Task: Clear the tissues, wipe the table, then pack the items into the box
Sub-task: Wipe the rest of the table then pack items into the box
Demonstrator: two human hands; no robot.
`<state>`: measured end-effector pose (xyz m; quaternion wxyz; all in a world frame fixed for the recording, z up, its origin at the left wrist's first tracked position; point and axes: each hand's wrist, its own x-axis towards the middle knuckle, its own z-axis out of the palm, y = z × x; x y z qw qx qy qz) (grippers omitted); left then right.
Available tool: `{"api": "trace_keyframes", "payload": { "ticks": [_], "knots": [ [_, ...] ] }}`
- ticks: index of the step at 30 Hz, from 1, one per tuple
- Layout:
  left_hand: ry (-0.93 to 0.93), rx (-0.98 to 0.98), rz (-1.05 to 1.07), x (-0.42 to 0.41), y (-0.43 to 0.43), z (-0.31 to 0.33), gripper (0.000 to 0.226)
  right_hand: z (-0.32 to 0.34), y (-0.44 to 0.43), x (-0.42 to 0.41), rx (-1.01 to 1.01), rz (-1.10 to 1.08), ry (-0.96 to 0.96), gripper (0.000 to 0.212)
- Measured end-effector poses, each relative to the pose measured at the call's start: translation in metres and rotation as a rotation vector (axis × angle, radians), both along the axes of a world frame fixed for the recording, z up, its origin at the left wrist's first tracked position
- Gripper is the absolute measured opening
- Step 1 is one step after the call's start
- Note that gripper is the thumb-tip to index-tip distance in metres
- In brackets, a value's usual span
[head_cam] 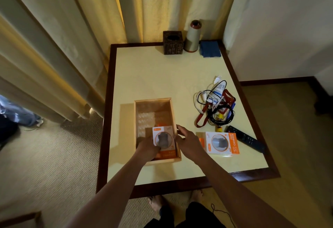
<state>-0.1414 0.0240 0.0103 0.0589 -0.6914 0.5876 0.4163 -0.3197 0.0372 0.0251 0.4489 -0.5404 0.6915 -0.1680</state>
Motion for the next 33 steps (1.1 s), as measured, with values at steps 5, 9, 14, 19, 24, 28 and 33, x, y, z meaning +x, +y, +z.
{"api": "trace_keyframes", "payload": {
  "ticks": [5,9,14,19,24,28,33],
  "knots": [
    [0.02,-0.1,-0.068,0.005,0.005,0.007,0.032,0.004,0.0,-0.017,-0.01,0.012,0.024,0.049],
    [0.115,-0.337,0.09,0.015,0.022,0.03,0.036,0.003,0.008,-0.057,-0.138,0.134,0.282,0.056],
    [0.113,-0.584,0.352,0.047,0.044,0.034,0.042,-0.003,0.016,-0.103,0.012,0.459,0.749,0.095],
    [0.198,-0.345,0.406,0.058,0.058,0.016,0.059,-0.015,0.021,-0.111,0.041,0.508,0.806,0.099],
    [0.248,-0.303,0.421,0.055,0.065,0.013,0.053,-0.015,0.017,-0.117,-0.052,0.507,0.797,0.092],
    [0.241,-0.293,0.415,0.055,0.064,0.013,0.053,-0.008,0.018,-0.114,-0.044,0.44,0.661,0.096],
    [0.215,-0.274,0.395,0.059,0.062,0.013,0.056,0.029,0.013,-0.098,-0.164,0.176,0.379,0.082]
  ]
}}
